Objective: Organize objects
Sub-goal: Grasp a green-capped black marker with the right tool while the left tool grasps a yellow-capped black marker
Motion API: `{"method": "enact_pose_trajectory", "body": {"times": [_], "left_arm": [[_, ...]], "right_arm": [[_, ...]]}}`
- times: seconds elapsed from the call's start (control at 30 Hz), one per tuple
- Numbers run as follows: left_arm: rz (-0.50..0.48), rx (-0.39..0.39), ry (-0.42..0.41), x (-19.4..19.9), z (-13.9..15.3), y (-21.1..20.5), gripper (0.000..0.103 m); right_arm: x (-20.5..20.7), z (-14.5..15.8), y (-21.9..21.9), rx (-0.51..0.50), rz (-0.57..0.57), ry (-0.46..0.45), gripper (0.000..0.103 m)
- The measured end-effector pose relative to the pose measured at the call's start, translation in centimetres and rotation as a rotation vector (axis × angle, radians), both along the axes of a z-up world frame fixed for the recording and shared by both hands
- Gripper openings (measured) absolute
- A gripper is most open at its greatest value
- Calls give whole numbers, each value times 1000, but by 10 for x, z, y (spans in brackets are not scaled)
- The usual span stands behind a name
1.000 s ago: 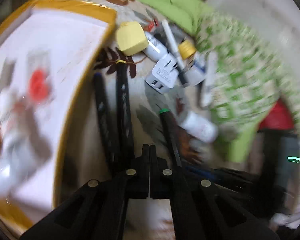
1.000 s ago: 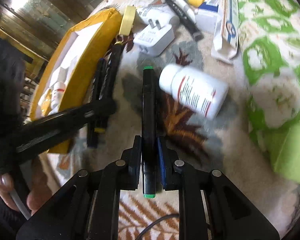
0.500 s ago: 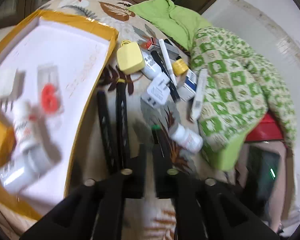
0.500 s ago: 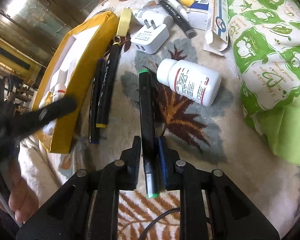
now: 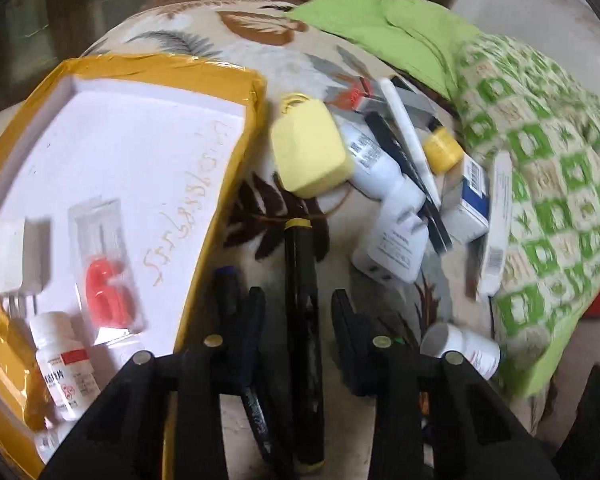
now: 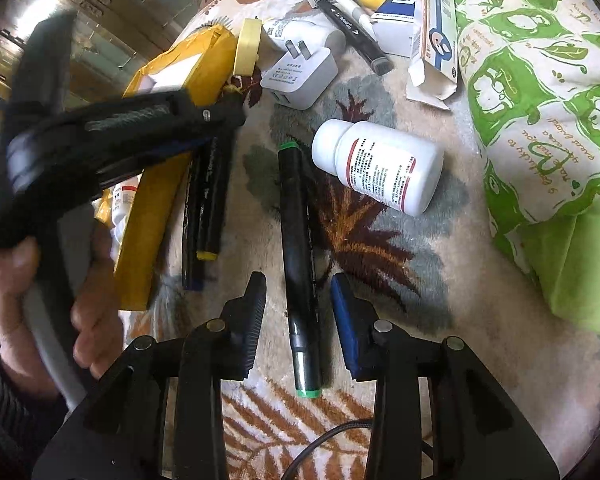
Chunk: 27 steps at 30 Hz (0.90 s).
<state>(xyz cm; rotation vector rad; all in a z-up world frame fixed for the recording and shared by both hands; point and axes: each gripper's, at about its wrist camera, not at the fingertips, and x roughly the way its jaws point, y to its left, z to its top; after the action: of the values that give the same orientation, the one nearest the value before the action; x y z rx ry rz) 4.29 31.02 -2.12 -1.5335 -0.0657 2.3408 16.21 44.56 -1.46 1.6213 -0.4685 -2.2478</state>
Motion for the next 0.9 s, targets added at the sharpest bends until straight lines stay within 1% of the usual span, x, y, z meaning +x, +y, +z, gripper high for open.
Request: {"method": "enact_pose_trajectory", "body": {"times": [0.07,0.13,0.23,0.27,0.3,0.33,0.37,0.4,0.43,0.47,0.5,0.53,0.57,0.6,0.67,0.7,0.77,0.8,0.83,0.9], "left_arm": [[-17,-22,-6,5,-2,2,34],[-38,-63,19,11,-4,7,34],[-54,-148,52,18,-7,20,36],[-61,-181,63,20,-9,24,26],[-85,-175,45,21,-13,26,13],[-96,-153,30,24,-13,24,12],[-100,-126,34,28,-11,20,12],[-105,-94,19,30,-11,16,12],[-104,1,-19,37,-9,3,12],[-98,67,-38,43,-6,-7,12],[-82,163,-57,51,-2,-25,12],[-66,222,-72,55,1,-37,12],[-33,304,-93,59,7,-56,12],[-7,385,-93,63,14,-74,12],[27,482,-80,66,22,-97,12],[48,506,-77,64,25,-105,12],[62,518,-62,60,36,-116,13],[72,505,-51,59,42,-122,13],[83,466,-27,56,53,-132,13],[100,425,1,59,68,-145,13]], "right_arm": [[1,2,2,-2,0,1,33],[0,0,2,-1,4,-3,33],[-1,1,7,-2,-3,-3,33],[-1,1,6,8,1,0,34],[-1,1,4,20,6,8,33],[0,1,1,46,22,31,33],[0,0,-2,67,36,46,32],[3,0,-5,88,47,57,30],[5,1,-5,99,47,65,26],[3,2,-4,106,47,61,18],[4,2,-2,103,48,52,15],[5,3,1,85,47,43,15],[6,3,4,62,43,38,14],[8,6,3,46,40,38,14],[10,9,3,8,33,41,14],[7,10,2,-12,31,45,14],[6,20,-4,-40,25,66,14],[5,26,-10,-56,30,77,14],[3,36,-16,-63,40,100,14],[0,55,-29,-64,59,154,14]]}}
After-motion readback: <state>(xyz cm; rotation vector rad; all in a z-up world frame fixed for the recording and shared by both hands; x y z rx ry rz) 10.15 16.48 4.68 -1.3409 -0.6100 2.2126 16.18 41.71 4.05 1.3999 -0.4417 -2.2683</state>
